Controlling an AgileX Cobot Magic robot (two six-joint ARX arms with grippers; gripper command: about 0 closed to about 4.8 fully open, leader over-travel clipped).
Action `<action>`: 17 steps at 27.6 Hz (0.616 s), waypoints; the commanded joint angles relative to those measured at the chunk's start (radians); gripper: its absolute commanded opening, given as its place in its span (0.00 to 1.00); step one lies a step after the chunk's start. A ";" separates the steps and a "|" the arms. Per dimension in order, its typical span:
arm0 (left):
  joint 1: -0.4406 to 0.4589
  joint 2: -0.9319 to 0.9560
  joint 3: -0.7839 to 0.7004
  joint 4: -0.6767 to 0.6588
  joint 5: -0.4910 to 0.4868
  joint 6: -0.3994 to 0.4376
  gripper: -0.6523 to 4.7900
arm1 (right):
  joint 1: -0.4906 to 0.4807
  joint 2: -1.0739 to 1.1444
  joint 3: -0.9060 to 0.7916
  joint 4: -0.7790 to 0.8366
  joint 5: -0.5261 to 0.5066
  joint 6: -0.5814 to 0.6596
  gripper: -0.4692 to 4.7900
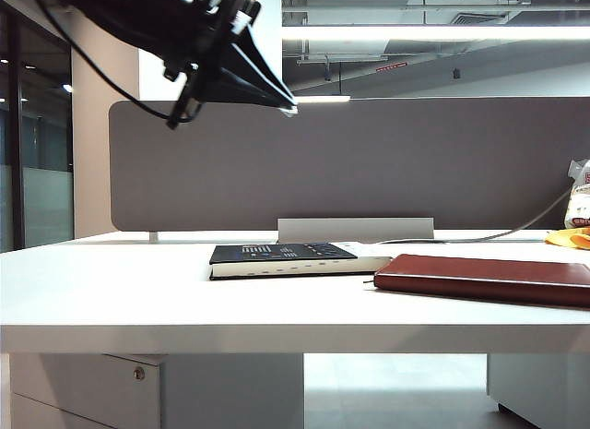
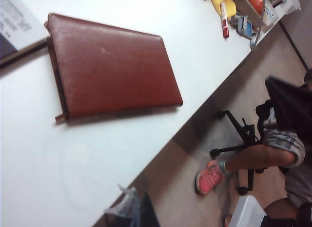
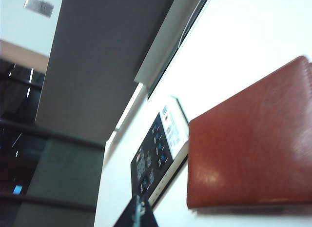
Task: Pick up the red book and place it on top of the black book.
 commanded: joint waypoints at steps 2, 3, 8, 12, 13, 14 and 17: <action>-0.013 0.063 0.081 -0.028 0.010 -0.006 0.11 | 0.015 -0.001 0.005 0.018 -0.003 -0.014 0.09; -0.013 0.078 0.097 -0.032 0.018 -0.006 0.11 | 0.017 -0.001 0.005 0.018 -0.002 -0.016 0.09; -0.026 0.179 0.197 -0.088 0.025 -0.005 0.11 | 0.018 0.000 0.005 0.016 -0.002 -0.036 0.09; -0.030 0.269 0.285 -0.131 0.031 -0.001 0.11 | 0.018 0.000 0.005 0.016 -0.006 -0.039 0.09; -0.030 0.292 0.307 -0.137 0.031 -0.002 0.11 | 0.018 0.000 0.005 0.016 -0.006 -0.039 0.09; -0.030 0.310 0.325 -0.143 0.031 -0.001 0.11 | 0.018 0.000 0.005 0.015 -0.006 -0.040 0.09; -0.030 0.366 0.390 -0.175 0.031 -0.001 0.11 | 0.018 0.000 0.005 0.002 -0.006 -0.050 0.09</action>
